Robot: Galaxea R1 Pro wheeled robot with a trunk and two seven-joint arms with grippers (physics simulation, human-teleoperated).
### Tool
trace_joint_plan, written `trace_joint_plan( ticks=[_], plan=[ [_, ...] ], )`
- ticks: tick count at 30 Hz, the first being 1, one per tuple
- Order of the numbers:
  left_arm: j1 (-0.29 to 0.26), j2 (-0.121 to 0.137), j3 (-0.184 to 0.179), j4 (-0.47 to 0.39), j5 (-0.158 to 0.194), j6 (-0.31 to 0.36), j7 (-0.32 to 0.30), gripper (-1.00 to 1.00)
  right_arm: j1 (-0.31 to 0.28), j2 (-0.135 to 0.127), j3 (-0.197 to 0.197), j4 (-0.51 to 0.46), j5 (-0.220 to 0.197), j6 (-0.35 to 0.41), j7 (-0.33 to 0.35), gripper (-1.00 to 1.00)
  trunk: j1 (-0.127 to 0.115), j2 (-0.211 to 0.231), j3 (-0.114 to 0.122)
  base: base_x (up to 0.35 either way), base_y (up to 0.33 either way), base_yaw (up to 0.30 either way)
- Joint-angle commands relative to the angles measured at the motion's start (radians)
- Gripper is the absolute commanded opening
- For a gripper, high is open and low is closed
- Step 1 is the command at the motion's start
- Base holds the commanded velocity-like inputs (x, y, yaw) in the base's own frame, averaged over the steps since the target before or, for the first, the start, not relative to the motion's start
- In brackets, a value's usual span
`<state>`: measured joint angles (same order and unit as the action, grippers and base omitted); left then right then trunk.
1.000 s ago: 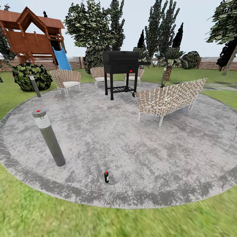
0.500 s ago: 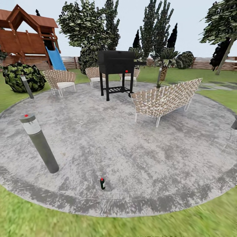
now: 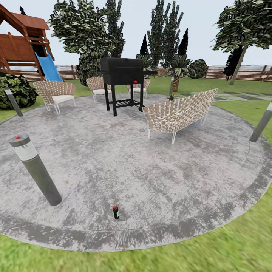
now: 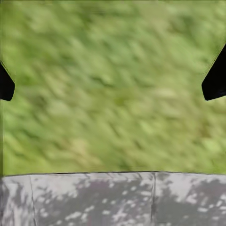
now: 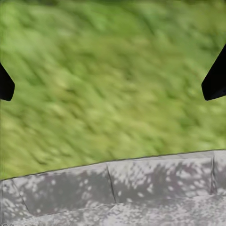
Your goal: Pick up the pesticide atomizer in the garden and spray insectifuge to fully cover both potted plants in the garden.
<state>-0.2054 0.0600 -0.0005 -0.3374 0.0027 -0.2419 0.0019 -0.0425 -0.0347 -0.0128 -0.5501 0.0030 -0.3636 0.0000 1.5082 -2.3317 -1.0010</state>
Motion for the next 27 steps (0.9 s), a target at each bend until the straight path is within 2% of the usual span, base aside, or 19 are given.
trace_joint_plan(
  ticks=[1, 3, 5, 7, 9, 10, 13, 14, 16, 18, 20, 22, 27],
  plan=[
    [-0.023, 0.000, -0.001, -0.008, -0.004, 0.000, -0.003, 1.00, -0.001, 0.001, -0.001, -0.013, -0.001, -0.003, -0.001, 1.00, 0.000, 0.000, -0.001, 0.000, 0.005, -0.008],
    [-0.068, 0.000, -0.004, -0.017, -0.008, 0.006, -0.006, 1.00, -0.004, 0.001, -0.001, -0.050, 0.000, -0.003, -0.001, 1.00, 0.000, 0.000, -0.001, 0.000, 0.003, -0.005],
    [-0.150, 0.002, -0.008, -0.018, -0.010, 0.018, -0.009, 1.00, -0.012, 0.001, 0.000, -0.127, 0.000, -0.001, 0.001, 1.00, 0.000, 0.000, -0.001, 0.000, 0.001, -0.002],
    [-0.228, 0.001, -0.009, -0.016, -0.010, 0.060, -0.010, 1.00, -0.024, 0.001, 0.000, -0.209, 0.001, 0.003, 0.001, 1.00, 0.000, 0.000, -0.001, 0.000, 0.000, -0.001],
    [-0.310, -0.001, -0.010, -0.021, -0.012, 0.165, -0.010, 1.00, -0.051, 0.001, 0.000, -0.287, 0.002, 0.015, 0.000, 1.00, 0.000, 0.000, -0.001, 0.000, 0.000, 0.000],
    [-0.372, -0.004, -0.009, -0.023, -0.011, 0.251, -0.009, 1.00, -0.150, 0.001, 0.000, -0.365, 0.001, 0.141, -0.002, 1.00, 0.000, 0.000, -0.001, 0.000, 0.000, 0.000],
    [-0.375, -0.004, -0.006, -0.017, -0.010, 0.249, -0.007, 1.00, -0.210, 0.001, -0.001, -0.389, -0.002, 0.242, -0.002, 1.00, 0.000, 0.000, -0.001, 0.000, 0.000, 0.000],
    [-0.372, -0.007, -0.007, -0.015, -0.010, 0.134, -0.009, 1.00, -0.232, 0.001, -0.001, -0.450, -0.001, 0.279, -0.002, 1.00, 0.000, 0.000, -0.001, 0.000, 0.000, 0.000],
    [-0.371, -0.008, -0.008, -0.015, -0.010, 0.125, -0.009, 1.00, -0.233, 0.001, 0.000, -0.454, -0.001, 0.281, -0.002, 1.00, 0.000, 0.000, -0.001, 0.000, 0.000, 0.000],
    [-0.371, -0.009, -0.023, -0.016, -0.010, 0.120, -0.012, 1.00, -0.233, 0.000, 0.000, -0.456, -0.001, 0.282, 0.000, 1.00, 0.000, 0.000, -0.001, 0.000, 0.000, 0.000],
    [-0.371, -0.009, -0.067, -0.016, -0.010, 0.122, -0.012, 1.00, -0.234, -0.001, 0.000, -0.453, 0.000, 0.282, 0.001, 1.00, 0.004, -0.007, -0.004, 0.000, 0.000, 0.000],
    [-0.371, -0.009, -0.095, -0.016, -0.009, 0.124, -0.012, 1.00, -0.234, -0.002, 0.000, -0.453, 0.001, 0.282, 0.001, 1.00, 0.011, -0.021, -0.010, 0.000, 0.000, 0.000],
    [-0.371, -0.012, -0.110, -0.015, -0.009, 0.132, -0.012, 1.00, -0.234, -0.003, 0.000, -0.455, 0.001, 0.282, 0.000, 1.00, 0.030, -0.056, -0.026, 0.000, 0.000, -0.004]
  ],
)
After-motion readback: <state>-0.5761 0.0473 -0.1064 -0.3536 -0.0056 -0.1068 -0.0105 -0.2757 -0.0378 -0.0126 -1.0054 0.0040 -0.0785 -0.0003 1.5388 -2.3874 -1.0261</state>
